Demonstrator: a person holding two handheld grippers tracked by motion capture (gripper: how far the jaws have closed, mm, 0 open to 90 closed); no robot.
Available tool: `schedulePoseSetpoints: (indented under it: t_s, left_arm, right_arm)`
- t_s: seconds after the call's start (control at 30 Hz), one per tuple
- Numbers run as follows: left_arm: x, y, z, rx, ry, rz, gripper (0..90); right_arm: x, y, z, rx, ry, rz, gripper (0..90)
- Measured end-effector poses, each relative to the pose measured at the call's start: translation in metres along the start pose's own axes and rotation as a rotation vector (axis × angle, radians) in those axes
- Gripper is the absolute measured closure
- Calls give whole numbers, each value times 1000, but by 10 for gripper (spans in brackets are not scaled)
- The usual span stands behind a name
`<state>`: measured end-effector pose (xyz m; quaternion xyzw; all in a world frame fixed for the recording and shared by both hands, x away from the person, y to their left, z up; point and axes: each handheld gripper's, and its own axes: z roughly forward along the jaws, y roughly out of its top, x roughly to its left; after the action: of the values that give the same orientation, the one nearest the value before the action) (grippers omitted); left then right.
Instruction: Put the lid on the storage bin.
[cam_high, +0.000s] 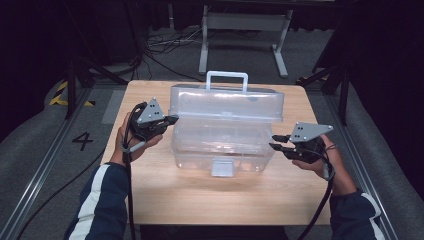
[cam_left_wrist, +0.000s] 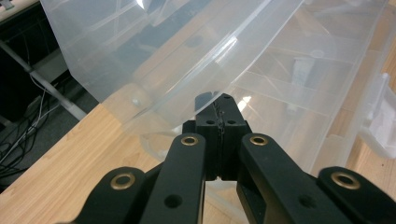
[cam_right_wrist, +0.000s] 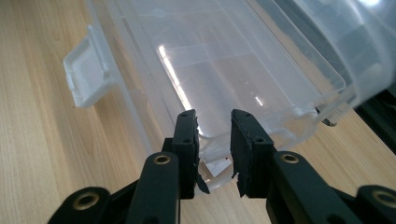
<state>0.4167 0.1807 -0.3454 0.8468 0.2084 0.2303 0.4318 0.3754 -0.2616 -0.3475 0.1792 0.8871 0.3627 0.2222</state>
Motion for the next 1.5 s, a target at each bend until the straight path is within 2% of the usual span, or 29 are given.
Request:
schedulePoseSetpoints:
  t_s: [0.17, 0.3, 0.63, 0.77, 0.9, 1.07, 1.3, 1.5]
  left_arm:
    - [-3, -7, 1, 10, -10, 1, 900]
    - [-6, -13, 1, 11, -3, -7, 900]
    - [-14, -25, 2, 18, -5, -17, 900]
    - [-17, -30, 3, 34, -4, -14, 900]
    - [-18, -31, 4, 48, 15, -4, 900]
    - [-20, -33, 4, 62, 14, 5, 900]
    - [-23, -38, 4, 73, 14, 3, 900]
    - [-24, -42, 3, 87, 13, -2, 900]
  right_arm:
    - [-2, -4, -3, -2, -18, 19, 719]
    - [-3, -6, -1, 10, -11, 23, 711]
    - [-2, -11, -1, 22, -40, 46, 605]
    - [-4, -18, -4, 26, -62, 71, 558]
    - [-5, -25, -4, 28, -64, 107, 521]
    - [-6, -32, -1, 34, -71, 131, 484]
    - [-4, -31, 2, 37, -64, 133, 462]
    - [-4, -31, 3, 36, -77, 135, 440]
